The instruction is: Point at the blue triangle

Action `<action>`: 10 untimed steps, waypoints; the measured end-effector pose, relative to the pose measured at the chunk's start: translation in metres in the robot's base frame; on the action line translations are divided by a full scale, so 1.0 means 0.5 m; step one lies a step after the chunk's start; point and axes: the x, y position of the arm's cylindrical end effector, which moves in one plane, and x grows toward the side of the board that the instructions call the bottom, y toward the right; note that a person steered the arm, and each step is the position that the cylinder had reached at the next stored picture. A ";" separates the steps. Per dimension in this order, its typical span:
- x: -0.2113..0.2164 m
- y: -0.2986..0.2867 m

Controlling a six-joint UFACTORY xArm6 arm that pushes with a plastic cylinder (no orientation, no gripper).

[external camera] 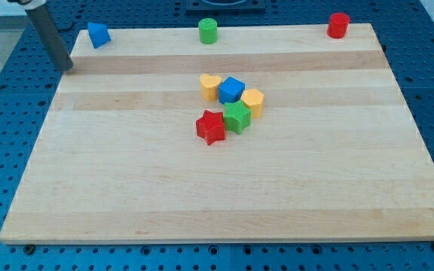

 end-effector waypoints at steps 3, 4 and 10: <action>-0.013 0.003; -0.020 0.059; -0.188 0.133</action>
